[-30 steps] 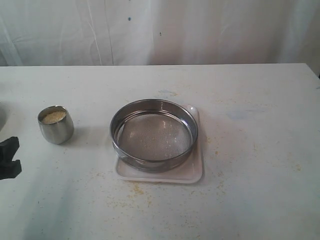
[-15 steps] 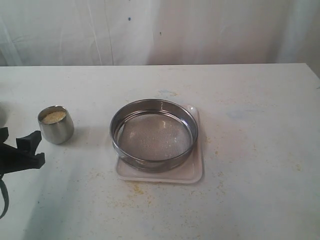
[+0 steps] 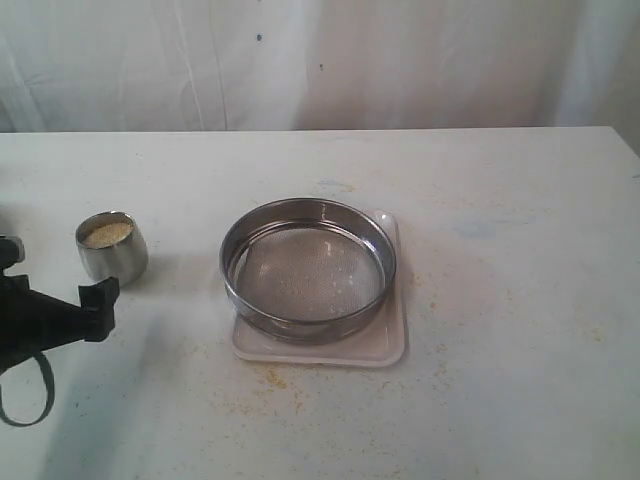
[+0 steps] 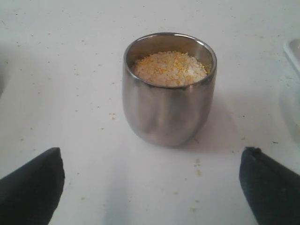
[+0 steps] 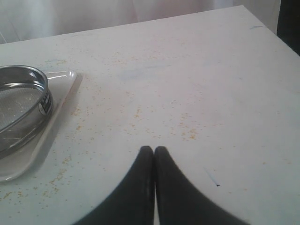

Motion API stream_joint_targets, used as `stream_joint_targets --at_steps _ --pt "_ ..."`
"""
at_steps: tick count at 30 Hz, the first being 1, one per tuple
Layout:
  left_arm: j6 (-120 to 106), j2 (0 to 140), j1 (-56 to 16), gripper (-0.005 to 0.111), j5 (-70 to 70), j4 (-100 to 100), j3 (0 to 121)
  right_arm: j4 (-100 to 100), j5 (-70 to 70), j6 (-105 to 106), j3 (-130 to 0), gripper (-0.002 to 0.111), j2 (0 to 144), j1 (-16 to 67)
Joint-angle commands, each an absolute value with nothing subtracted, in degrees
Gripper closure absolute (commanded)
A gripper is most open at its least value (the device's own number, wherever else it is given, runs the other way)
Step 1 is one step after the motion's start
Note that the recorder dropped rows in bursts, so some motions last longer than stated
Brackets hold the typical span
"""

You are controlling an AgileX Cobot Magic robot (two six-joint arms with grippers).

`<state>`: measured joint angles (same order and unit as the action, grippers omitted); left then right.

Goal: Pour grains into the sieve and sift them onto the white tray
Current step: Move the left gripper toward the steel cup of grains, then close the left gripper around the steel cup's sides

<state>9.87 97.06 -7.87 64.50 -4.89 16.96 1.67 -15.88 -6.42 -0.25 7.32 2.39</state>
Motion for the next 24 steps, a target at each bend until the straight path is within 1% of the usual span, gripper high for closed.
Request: stream_joint_targets --at_steps 1,7,11,13,24 --pt "10.6 101.4 -8.1 0.006 64.8 -2.5 21.4 1.9 -15.8 -6.3 0.0 0.108 7.5 2.2" --pt "8.9 106.6 -8.1 0.006 65.3 -1.9 25.7 1.9 -15.8 -6.3 0.0 0.108 7.5 2.2" --pt "5.7 109.1 -8.1 0.006 68.2 -1.9 27.2 1.9 -15.8 -6.3 0.0 0.108 7.5 2.2" --pt "5.7 109.6 -8.1 0.006 70.0 -1.8 27.4 1.9 -15.8 -6.3 0.0 0.108 7.5 2.2" --pt "5.6 109.6 -8.1 0.006 70.0 -5.0 27.7 1.9 -15.8 -6.3 0.0 0.108 7.5 2.2"
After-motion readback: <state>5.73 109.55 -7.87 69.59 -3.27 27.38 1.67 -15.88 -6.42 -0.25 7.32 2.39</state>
